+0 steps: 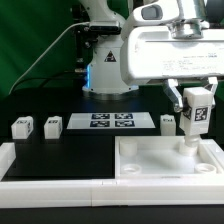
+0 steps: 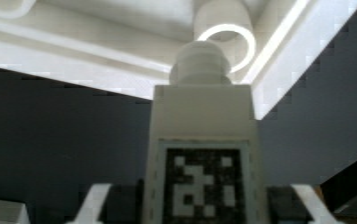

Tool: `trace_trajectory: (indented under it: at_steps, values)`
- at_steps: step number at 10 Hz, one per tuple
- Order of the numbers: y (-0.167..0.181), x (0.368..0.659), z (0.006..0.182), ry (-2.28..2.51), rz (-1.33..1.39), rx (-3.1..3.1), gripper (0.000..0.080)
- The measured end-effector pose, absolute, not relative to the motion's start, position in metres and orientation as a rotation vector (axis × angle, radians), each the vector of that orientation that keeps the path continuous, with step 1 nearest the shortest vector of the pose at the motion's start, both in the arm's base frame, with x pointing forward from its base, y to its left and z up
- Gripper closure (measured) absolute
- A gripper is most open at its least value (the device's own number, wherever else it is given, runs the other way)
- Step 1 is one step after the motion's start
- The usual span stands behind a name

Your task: Assemble one leg

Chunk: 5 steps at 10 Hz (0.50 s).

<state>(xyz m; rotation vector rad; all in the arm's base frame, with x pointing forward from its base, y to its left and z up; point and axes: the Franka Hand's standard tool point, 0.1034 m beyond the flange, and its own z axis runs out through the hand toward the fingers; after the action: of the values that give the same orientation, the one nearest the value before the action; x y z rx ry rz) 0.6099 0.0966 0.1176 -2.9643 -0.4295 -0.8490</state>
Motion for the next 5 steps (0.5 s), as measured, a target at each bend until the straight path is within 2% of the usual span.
trace_trajectory:
  at_steps: [2, 5]
  values:
    - [0.097, 0.61, 0.116, -0.429, -0.847, -2.965, 0.0506]
    - [0.1, 0.628, 0.109, -0.425, -0.856, -2.958, 0.0506]
